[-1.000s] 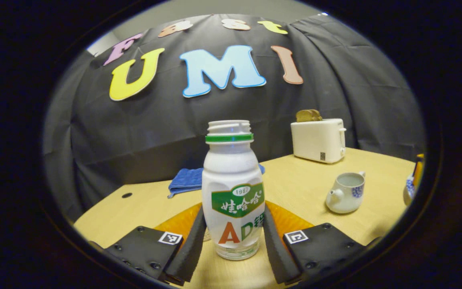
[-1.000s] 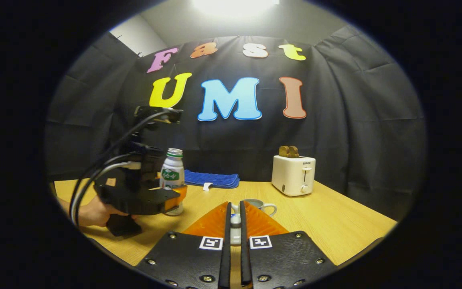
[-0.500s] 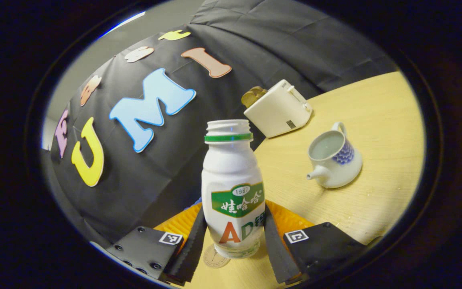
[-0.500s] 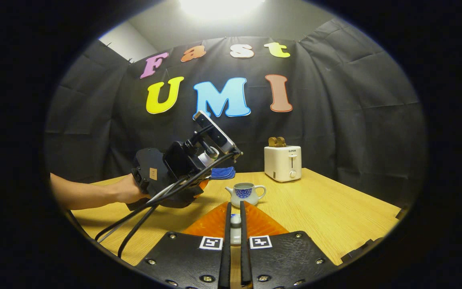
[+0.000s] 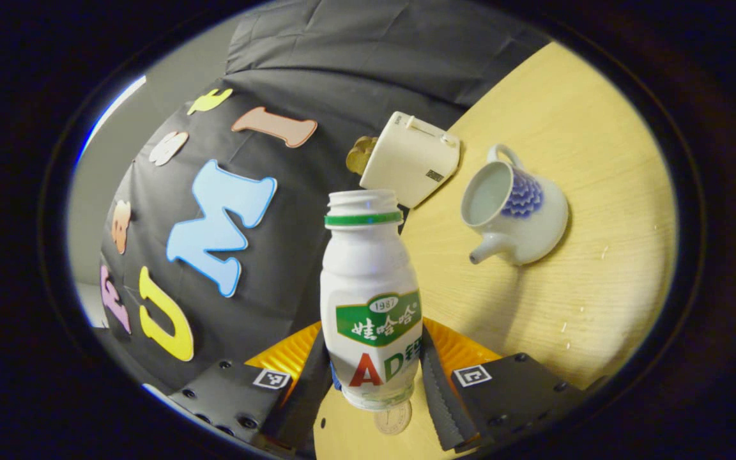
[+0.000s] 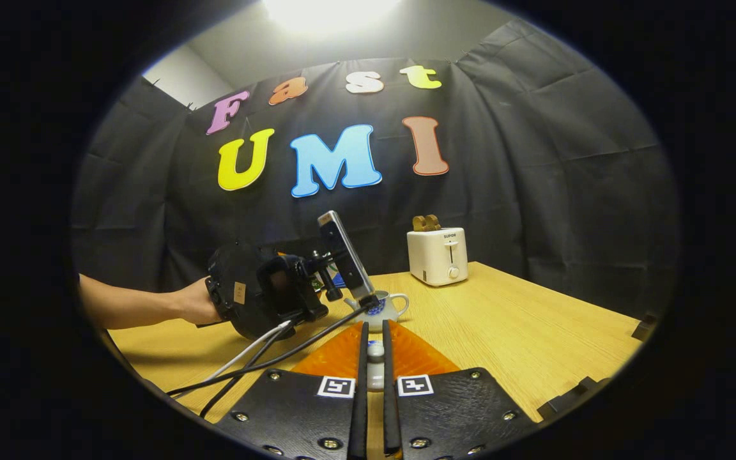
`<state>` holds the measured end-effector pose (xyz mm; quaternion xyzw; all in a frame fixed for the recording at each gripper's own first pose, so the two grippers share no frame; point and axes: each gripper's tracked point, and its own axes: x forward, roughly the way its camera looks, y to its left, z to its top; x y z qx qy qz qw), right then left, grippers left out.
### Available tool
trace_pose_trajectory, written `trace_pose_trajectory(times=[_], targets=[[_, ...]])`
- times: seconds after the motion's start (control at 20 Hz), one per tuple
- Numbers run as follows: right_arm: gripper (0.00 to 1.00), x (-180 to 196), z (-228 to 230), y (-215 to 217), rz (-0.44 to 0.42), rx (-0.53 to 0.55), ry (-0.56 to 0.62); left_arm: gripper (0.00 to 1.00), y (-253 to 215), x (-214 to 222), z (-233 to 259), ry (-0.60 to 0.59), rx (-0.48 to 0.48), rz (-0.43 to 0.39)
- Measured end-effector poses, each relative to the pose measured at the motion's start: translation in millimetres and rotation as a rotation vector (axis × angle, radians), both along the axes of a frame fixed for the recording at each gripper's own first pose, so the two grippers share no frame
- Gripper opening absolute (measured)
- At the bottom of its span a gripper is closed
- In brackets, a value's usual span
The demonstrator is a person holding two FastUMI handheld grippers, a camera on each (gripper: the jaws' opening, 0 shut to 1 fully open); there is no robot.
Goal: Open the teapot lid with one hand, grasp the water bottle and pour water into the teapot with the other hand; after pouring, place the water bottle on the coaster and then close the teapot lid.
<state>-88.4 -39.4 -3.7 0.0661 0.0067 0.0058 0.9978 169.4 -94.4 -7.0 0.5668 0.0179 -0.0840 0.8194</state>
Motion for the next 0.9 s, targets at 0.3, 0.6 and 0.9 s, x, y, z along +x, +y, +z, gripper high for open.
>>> trace_pose_trajectory(times=[0.3,0.6,0.9], targets=[[0.1,0,-3,-4,-0.003,0.001,0.009,0.82,-8,3,0,-0.047,0.113,-0.008],[0.1,-2,-1,-5,-0.002,0.008,-0.003,0.82,-15,8,3,-0.072,0.238,-0.037],[0.1,0,0,-4,0.005,0.011,-0.002,0.82,-14,13,8,-0.109,0.364,-0.044]])
